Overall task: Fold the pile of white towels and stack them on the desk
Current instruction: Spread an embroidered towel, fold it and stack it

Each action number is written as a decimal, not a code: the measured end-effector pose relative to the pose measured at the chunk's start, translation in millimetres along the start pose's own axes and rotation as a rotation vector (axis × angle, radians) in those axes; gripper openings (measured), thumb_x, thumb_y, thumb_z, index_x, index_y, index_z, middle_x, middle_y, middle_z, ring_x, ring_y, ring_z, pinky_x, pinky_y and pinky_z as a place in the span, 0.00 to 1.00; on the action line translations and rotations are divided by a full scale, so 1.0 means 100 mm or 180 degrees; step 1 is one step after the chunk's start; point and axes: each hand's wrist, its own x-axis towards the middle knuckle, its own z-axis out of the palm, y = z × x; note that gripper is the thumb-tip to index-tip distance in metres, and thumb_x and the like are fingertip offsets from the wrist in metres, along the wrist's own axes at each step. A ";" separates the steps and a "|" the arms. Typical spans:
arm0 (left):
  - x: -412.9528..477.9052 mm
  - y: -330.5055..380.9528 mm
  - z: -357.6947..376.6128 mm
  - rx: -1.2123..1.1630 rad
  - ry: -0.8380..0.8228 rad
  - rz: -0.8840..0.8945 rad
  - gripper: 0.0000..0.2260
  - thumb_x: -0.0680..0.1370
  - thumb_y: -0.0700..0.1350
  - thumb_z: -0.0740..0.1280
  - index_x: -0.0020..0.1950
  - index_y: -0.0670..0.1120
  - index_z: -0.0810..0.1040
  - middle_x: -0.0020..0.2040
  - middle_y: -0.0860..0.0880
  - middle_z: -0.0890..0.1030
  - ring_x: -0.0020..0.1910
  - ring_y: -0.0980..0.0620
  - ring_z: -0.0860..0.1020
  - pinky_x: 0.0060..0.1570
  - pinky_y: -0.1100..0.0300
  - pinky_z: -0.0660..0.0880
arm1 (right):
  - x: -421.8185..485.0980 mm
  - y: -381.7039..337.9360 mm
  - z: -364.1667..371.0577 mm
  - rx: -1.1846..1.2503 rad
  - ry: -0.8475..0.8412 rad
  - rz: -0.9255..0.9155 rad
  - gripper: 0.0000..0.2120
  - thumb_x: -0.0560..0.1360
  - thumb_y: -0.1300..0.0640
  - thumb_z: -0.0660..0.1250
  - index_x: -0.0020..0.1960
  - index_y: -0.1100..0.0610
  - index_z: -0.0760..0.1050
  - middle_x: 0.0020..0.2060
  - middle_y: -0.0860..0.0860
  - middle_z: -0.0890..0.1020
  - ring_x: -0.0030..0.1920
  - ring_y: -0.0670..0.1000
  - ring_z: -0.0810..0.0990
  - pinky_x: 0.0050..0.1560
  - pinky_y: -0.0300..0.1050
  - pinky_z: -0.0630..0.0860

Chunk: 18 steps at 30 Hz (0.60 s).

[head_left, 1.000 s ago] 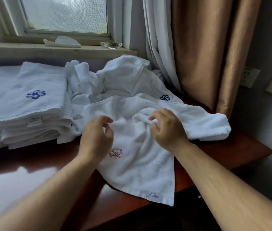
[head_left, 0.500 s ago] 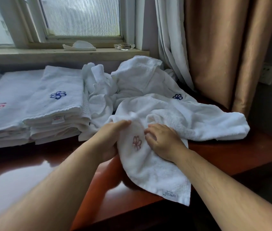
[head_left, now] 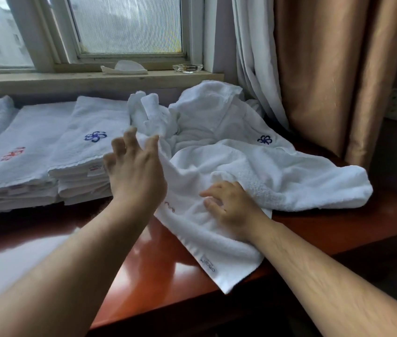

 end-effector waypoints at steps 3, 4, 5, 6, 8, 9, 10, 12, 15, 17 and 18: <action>-0.10 0.00 0.04 0.0118 -0.0132 0.0843 0.27 0.75 0.41 0.68 0.73 0.53 0.69 0.72 0.46 0.65 0.69 0.42 0.65 0.64 0.48 0.68 | 0.01 0.06 -0.04 -0.0451 0.0500 -0.0052 0.11 0.79 0.53 0.64 0.58 0.53 0.82 0.56 0.52 0.81 0.57 0.55 0.73 0.63 0.52 0.71; -0.17 0.02 0.10 -0.0099 -0.0445 0.1041 0.23 0.78 0.45 0.67 0.72 0.53 0.71 0.70 0.47 0.69 0.67 0.44 0.69 0.63 0.49 0.70 | 0.01 0.09 -0.04 -0.0681 0.0561 0.0049 0.12 0.79 0.53 0.64 0.58 0.53 0.82 0.57 0.53 0.81 0.58 0.55 0.73 0.63 0.52 0.71; -0.26 0.07 0.17 -0.0348 -0.0905 0.1027 0.21 0.80 0.50 0.66 0.73 0.54 0.71 0.70 0.48 0.71 0.66 0.45 0.71 0.64 0.50 0.71 | 0.02 0.12 -0.04 -0.0844 0.0564 0.0167 0.13 0.79 0.52 0.63 0.59 0.52 0.82 0.60 0.53 0.80 0.60 0.56 0.73 0.64 0.52 0.70; -0.35 0.12 0.26 -0.0519 -0.1417 0.0844 0.23 0.81 0.57 0.63 0.75 0.54 0.69 0.71 0.48 0.70 0.68 0.45 0.70 0.66 0.49 0.70 | 0.02 0.15 -0.03 -0.0907 0.0530 0.0257 0.14 0.79 0.52 0.63 0.61 0.52 0.81 0.62 0.53 0.79 0.62 0.57 0.72 0.67 0.52 0.68; -0.50 0.20 0.44 -0.0503 -0.2103 0.0411 0.33 0.77 0.70 0.54 0.78 0.54 0.61 0.76 0.47 0.64 0.72 0.42 0.63 0.71 0.43 0.63 | 0.02 0.21 -0.03 -0.0789 0.0462 0.0309 0.16 0.79 0.53 0.62 0.64 0.51 0.80 0.66 0.52 0.78 0.66 0.56 0.71 0.71 0.51 0.65; -0.55 0.22 0.52 -0.0368 -0.2232 0.0368 0.38 0.74 0.75 0.51 0.79 0.55 0.58 0.78 0.47 0.59 0.74 0.41 0.59 0.72 0.39 0.57 | 0.02 0.25 -0.03 -0.0685 0.0457 0.0316 0.16 0.80 0.54 0.61 0.64 0.52 0.80 0.67 0.53 0.77 0.68 0.56 0.70 0.72 0.52 0.64; -0.57 0.22 0.57 -0.0242 -0.2309 0.0435 0.43 0.70 0.79 0.48 0.79 0.56 0.55 0.80 0.46 0.53 0.76 0.41 0.55 0.72 0.36 0.52 | 0.03 0.29 -0.05 -0.0647 0.0469 0.0350 0.16 0.80 0.55 0.61 0.65 0.52 0.80 0.69 0.53 0.76 0.70 0.55 0.68 0.73 0.52 0.62; -0.53 0.16 0.62 -0.0133 -0.2479 0.0702 0.50 0.62 0.83 0.44 0.80 0.60 0.49 0.82 0.48 0.45 0.79 0.41 0.48 0.73 0.33 0.45 | 0.04 0.38 -0.10 -0.0920 0.0471 0.0512 0.17 0.81 0.53 0.57 0.66 0.51 0.78 0.73 0.51 0.72 0.74 0.54 0.64 0.74 0.53 0.58; -0.36 0.01 0.61 -0.0039 -0.2785 0.1069 0.50 0.60 0.83 0.48 0.80 0.65 0.43 0.83 0.50 0.40 0.81 0.42 0.43 0.75 0.34 0.42 | 0.06 0.49 -0.22 -0.1475 0.0239 0.0744 0.20 0.82 0.46 0.51 0.66 0.49 0.75 0.76 0.47 0.66 0.78 0.55 0.56 0.77 0.57 0.52; -0.26 -0.09 0.57 0.0049 -0.2968 0.1285 0.53 0.58 0.83 0.52 0.79 0.67 0.41 0.82 0.53 0.39 0.81 0.44 0.41 0.77 0.36 0.42 | 0.06 0.52 -0.26 -0.1673 0.0032 0.0806 0.22 0.82 0.42 0.50 0.69 0.48 0.73 0.78 0.45 0.62 0.79 0.57 0.53 0.78 0.58 0.48; -0.21 -0.14 0.55 0.0096 -0.3047 0.1364 0.54 0.56 0.83 0.53 0.79 0.68 0.40 0.82 0.54 0.39 0.81 0.45 0.40 0.77 0.37 0.43 | 0.05 0.53 -0.28 -0.1708 0.0051 0.0772 0.22 0.81 0.41 0.52 0.70 0.47 0.72 0.78 0.46 0.62 0.78 0.57 0.53 0.78 0.58 0.48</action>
